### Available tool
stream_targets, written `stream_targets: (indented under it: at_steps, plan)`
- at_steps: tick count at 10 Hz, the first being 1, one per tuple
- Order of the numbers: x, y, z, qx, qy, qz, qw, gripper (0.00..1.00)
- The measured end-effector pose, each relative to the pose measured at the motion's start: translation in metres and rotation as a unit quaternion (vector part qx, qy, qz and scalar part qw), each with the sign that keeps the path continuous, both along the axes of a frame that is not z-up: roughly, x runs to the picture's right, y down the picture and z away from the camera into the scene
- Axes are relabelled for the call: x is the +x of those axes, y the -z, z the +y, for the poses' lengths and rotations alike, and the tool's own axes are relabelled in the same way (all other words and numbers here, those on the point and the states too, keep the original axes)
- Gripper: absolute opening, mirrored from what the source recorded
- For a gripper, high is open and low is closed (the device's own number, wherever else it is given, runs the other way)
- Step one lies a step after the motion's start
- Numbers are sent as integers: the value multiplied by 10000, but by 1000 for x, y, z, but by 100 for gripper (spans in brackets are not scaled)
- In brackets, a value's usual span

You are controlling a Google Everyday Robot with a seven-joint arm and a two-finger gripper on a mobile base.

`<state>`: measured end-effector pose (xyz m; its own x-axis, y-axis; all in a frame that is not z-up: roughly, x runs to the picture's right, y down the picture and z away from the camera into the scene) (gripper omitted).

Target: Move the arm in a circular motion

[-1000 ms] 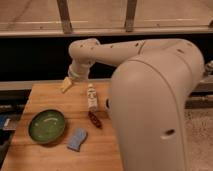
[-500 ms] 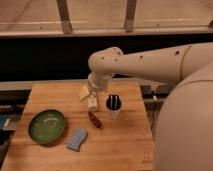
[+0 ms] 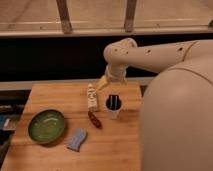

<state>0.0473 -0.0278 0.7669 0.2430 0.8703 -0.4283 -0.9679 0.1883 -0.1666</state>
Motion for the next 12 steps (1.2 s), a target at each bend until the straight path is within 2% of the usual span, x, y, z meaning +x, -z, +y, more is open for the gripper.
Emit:
stream_targets:
  at_steps: [1,3,5,7,9,11,12]
  plan:
    - [7,-16,-20,22,-2,178,9998,79]
    - [-1,-37,-44,42,124,259,9996,79]
    - [-33,-56,-57,2,276,126,9995,79]
    - [-82,-73,-64,-83,480,-207,9986,79]
    - [-139,-84,-65,-195,798,-689,9942,79]
    - [-192,-86,-57,-321,1171,-1149,9859,79]
    - [-224,-80,-45,-394,1418,-1403,9791,79]
